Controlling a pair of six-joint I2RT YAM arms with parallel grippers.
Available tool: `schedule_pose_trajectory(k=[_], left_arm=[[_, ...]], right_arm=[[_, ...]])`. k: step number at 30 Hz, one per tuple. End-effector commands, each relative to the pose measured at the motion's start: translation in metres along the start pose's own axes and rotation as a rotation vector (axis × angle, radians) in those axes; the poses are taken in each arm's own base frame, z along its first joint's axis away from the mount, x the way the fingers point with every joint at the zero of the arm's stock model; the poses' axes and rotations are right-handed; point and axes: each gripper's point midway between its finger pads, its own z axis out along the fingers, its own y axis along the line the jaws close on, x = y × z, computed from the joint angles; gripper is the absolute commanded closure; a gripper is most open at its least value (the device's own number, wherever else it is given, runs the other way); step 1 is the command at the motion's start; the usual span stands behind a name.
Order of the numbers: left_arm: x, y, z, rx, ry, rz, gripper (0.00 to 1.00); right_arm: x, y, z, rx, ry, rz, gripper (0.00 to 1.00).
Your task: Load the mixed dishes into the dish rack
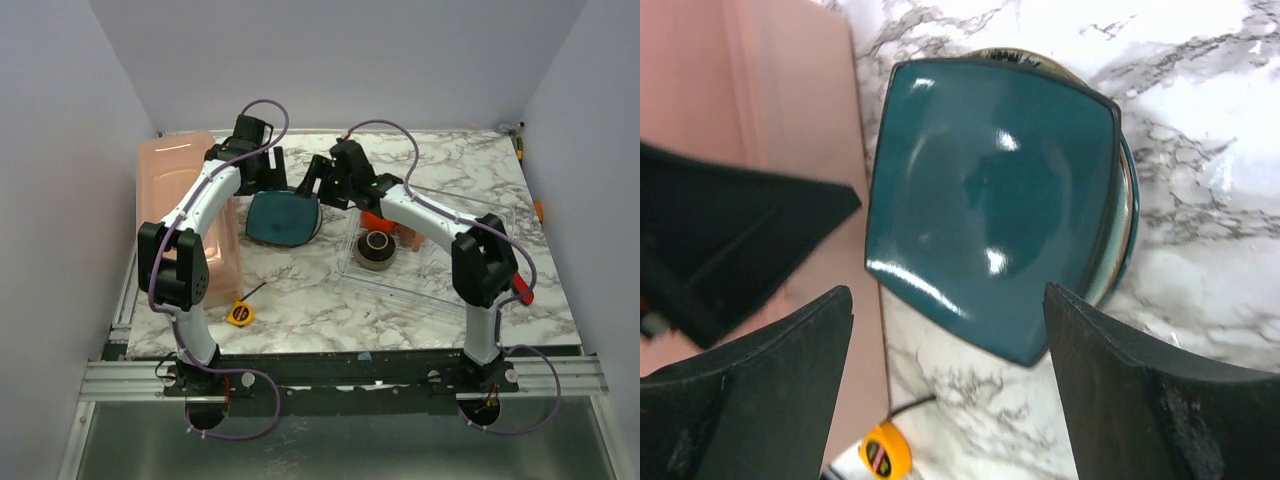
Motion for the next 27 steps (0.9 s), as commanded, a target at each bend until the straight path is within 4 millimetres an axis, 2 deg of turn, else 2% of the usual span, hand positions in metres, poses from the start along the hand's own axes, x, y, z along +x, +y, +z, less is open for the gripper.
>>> schedule_pose_trajectory(k=[1,3,7,11,13,15,21,27], left_arm=[[0.015,0.013,0.006,-0.072,0.08,0.038,0.11],[0.019,0.013,0.011,-0.07,0.082,0.027,0.14],[0.031,0.018,0.023,-0.081,0.108,0.033,0.26],[0.042,0.024,0.038,-0.107,0.134,0.021,0.47],[0.045,0.024,0.044,-0.112,0.162,0.018,0.54],[0.044,0.026,0.045,-0.128,0.169,0.017,0.59],[0.047,0.023,0.049,-0.119,0.188,0.017,0.62],[0.049,0.021,0.05,-0.106,0.198,0.015,0.61]], right_arm=[[0.011,-0.013,0.024,0.175,-0.005,0.035,0.21],[0.015,-0.027,0.033,0.242,-0.007,0.066,0.2],[0.025,-0.042,0.038,0.281,0.003,0.06,0.2],[0.035,-0.05,0.044,0.29,0.028,0.049,0.21],[0.041,-0.053,0.048,0.293,0.044,0.054,0.22],[0.045,-0.057,0.052,0.296,0.052,0.048,0.27],[0.032,-0.066,0.062,0.336,0.011,-0.056,0.25],[0.019,-0.064,0.077,0.321,0.002,-0.199,0.16]])
